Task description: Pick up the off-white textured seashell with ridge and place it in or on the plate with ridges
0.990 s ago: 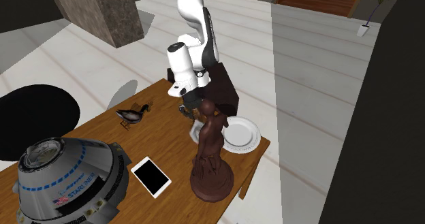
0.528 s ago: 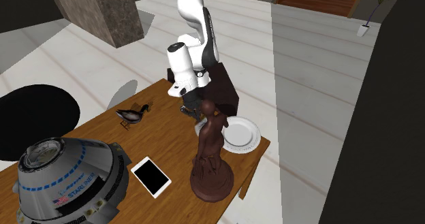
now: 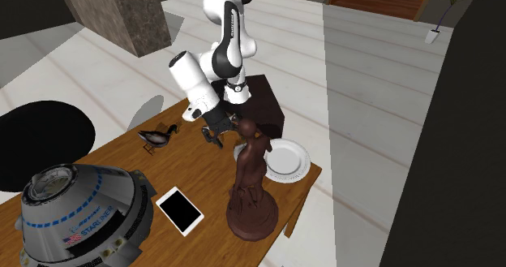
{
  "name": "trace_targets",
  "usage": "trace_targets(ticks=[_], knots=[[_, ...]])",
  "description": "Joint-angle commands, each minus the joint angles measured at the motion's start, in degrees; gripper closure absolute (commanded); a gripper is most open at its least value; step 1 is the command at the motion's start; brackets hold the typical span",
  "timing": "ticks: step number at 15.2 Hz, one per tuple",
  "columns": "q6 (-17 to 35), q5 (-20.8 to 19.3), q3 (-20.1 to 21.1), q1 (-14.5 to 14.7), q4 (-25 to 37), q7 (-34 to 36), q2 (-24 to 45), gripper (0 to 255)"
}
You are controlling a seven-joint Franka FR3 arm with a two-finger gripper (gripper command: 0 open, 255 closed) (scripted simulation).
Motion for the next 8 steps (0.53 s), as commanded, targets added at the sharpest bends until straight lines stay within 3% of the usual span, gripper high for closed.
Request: trace_targets(ticks=[1,8], knots=[[-2.0,3.1,0.0,-0.7,1.9,-0.9,1.6,0],[1.1,6.3,1.3,-0.1,1.9,-2.7,5.0,0]])
